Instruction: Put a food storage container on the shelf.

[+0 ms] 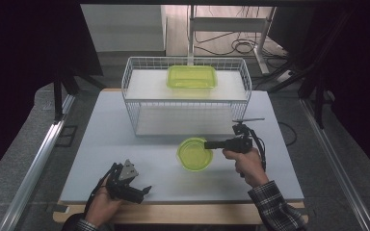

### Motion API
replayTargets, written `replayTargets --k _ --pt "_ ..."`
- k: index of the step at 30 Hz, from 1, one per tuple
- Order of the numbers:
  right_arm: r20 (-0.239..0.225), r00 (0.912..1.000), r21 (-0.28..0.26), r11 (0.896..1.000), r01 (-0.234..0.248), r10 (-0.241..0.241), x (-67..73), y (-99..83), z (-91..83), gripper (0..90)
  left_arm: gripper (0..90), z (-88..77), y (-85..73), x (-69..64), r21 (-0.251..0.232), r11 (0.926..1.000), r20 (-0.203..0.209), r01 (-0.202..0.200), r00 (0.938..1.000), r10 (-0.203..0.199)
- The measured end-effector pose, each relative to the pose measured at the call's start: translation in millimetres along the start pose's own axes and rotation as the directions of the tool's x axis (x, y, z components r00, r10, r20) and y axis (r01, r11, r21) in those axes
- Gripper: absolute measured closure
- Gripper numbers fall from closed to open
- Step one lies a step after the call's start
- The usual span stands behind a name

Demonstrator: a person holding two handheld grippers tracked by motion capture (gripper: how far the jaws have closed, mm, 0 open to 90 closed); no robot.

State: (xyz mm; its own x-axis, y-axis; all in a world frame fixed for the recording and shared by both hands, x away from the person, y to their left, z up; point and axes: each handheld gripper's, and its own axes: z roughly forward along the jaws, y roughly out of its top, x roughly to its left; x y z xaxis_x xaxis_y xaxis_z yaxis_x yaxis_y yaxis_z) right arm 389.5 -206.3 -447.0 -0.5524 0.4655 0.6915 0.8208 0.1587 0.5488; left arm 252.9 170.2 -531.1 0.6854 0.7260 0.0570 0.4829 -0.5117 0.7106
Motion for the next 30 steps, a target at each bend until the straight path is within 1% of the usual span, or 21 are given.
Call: replayTargets --k 1,7,14,16,18,22,30 --pt "0.002 1.0 -0.002 1.0 0.002 -0.002 1.3 1.4 -0.8 81.1 0.9 -1.2 0.1 1.2 -0.009 0.9999 0.007 0.011 0.9999 -0.011" --pt "0.003 0.9999 -0.014 1.0 0.012 -0.012 7.8 8.9 -5.3 81.1 0.8 -2.9 -0.1 3.2 -0.025 0.9992 0.019 0.03 0.9994 -0.03" --pt "0.001 0.9998 -0.037 0.999 0.019 -0.019 15.4 18.6 -12.3 81.1 0.8 -3.3 -0.2 3.2 -0.028 0.9991 0.018 0.03 0.9994 -0.029" --pt "0.002 0.9998 -0.036 0.999 0.021 -0.021 16.7 20.3 -13.5 81.1 0.8 -3.5 -0.2 3.5 -0.03 0.9991 0.016 0.03 0.9994 -0.03" --pt "0.004 0.9994 -0.049 0.998 0.034 -0.033 20.1 25.3 -16.1 81.1 0.7 -3.8 -0.4 4.0 -0.035 0.9988 0.016 0.034 0.9993 -0.033" --pt "-0.002 0.9995 -0.063 0.998 0.03 -0.03 23.5 32.1 -20.2 81.1 0.6 -4.9 -0.6 5.1 -0.044 0.9982 0.024 0.04 0.9989 -0.039" --pt "-0.01 0.9996 -0.089 0.996 0.026 -0.027 30.1 43.6 -29.6 81.1 0.5 -4.7 -0.6 5.2 -0.042 0.9983 0.026 0.04 0.9989 -0.039"
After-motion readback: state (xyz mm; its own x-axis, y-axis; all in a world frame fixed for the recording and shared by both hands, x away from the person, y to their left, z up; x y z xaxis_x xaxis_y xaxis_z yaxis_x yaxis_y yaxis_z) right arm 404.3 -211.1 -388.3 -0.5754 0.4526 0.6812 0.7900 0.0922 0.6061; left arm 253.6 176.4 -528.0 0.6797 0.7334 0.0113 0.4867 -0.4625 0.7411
